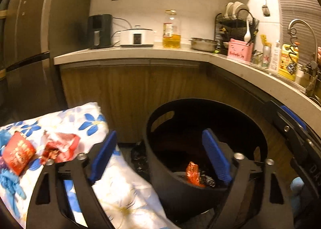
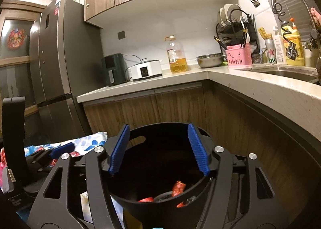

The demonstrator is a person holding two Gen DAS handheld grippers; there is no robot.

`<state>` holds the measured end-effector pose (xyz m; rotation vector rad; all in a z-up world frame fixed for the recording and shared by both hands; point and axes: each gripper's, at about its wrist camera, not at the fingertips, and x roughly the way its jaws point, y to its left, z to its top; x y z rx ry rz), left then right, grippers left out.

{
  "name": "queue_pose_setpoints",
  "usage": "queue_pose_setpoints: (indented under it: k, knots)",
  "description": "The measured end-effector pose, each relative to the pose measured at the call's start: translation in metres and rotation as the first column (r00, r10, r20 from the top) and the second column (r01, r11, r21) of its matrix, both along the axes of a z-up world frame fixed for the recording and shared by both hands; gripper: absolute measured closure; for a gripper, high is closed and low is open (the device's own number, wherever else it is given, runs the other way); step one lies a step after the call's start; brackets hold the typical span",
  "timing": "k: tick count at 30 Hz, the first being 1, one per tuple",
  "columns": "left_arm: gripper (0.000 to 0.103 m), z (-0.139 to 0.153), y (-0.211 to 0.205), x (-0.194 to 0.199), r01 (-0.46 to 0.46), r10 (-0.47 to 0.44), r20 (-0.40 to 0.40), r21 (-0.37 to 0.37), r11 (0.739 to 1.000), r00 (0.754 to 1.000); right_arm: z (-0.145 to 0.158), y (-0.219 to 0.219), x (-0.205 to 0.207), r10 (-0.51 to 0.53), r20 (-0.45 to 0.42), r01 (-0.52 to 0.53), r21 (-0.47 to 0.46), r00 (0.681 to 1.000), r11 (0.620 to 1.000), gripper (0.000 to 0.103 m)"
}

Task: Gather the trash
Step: 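Move both tools back over the table toward the blue gloves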

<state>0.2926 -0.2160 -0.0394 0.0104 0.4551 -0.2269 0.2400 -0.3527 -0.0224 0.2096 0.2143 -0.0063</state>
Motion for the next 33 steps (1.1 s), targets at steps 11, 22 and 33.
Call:
queue_pose_setpoints:
  k: [11, 22, 33]
  knots:
    - [0.017, 0.010, 0.019, -0.045, -0.130, 0.128, 0.035, 0.063, 0.989, 0.991, 0.002, 0.018, -0.030, 0.046, -0.023, -0.046, -0.001, 0.999, 0.999, 0.031]
    - [0.017, 0.015, 0.056, -0.093, -0.259, 0.256, 0.052, 0.073, 0.963, 0.965, 0.007, 0.043, -0.065, 0.093, -0.042, -0.094, -0.007, 0.995, 0.996, 0.030]
    - [0.017, 0.019, 0.096, -0.136, -0.360, 0.354, 0.083, 0.075, 0.930, 0.932, 0.010, 0.079, -0.096, 0.155, -0.046, -0.156, -0.010, 0.987, 0.988, 0.030]
